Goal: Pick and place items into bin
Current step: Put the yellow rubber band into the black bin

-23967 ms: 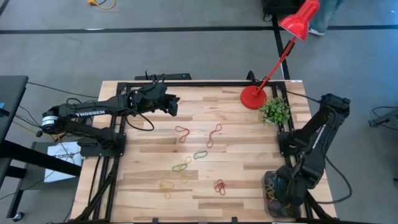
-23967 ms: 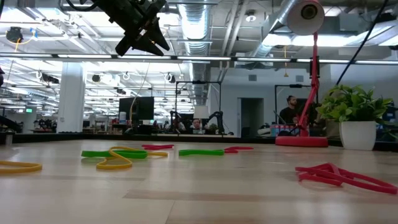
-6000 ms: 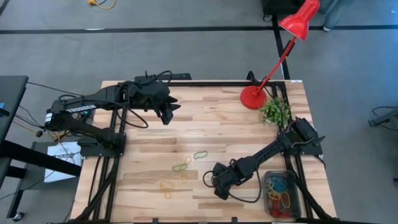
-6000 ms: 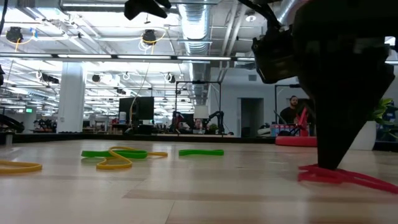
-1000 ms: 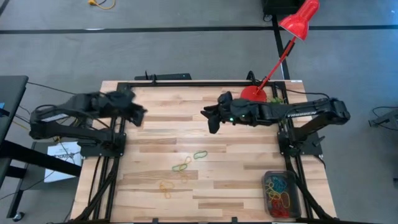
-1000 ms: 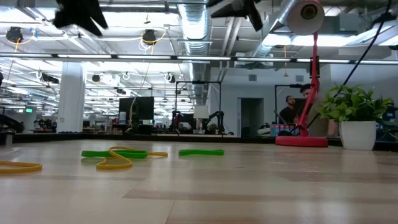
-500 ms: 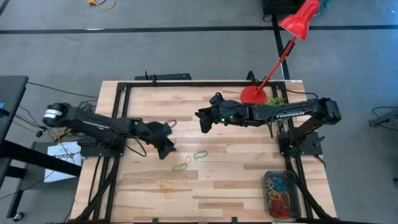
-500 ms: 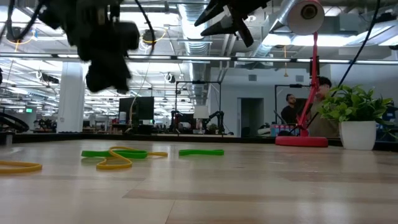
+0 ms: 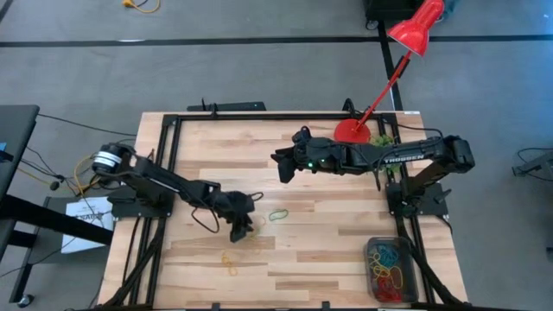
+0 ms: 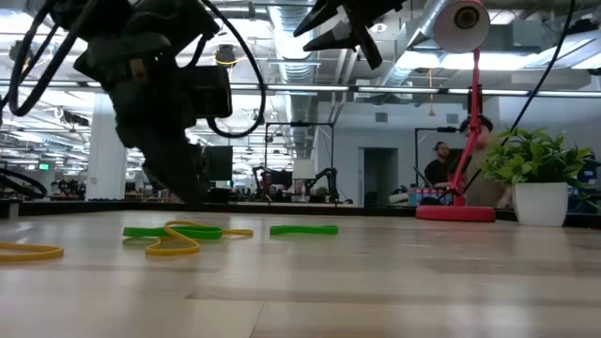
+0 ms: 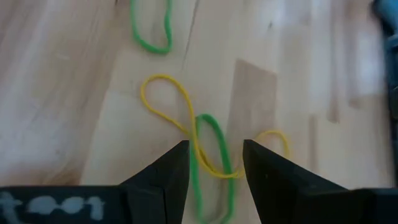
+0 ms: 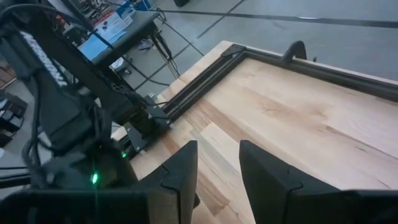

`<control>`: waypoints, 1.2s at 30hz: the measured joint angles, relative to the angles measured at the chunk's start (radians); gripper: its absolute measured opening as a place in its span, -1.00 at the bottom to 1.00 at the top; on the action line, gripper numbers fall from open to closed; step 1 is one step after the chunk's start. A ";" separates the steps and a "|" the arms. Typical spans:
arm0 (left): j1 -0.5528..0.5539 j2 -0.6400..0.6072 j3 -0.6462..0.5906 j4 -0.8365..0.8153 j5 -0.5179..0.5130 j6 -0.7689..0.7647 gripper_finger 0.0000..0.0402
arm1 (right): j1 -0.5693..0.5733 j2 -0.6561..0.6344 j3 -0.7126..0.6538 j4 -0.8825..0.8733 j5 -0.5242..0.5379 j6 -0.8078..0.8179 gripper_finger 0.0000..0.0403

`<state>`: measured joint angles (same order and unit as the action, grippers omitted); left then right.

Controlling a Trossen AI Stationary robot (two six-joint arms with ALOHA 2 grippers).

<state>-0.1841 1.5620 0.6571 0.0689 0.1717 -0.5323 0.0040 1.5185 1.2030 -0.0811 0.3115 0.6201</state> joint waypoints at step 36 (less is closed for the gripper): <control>-0.130 0.077 0.047 -0.140 -0.256 0.412 -0.45 | -0.006 0.000 0.000 -0.021 0.003 -0.002 -0.44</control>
<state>-0.3141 1.6386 0.7046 -0.0707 -0.0840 -0.1205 -0.0025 1.5185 1.2030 -0.1020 0.3145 0.6178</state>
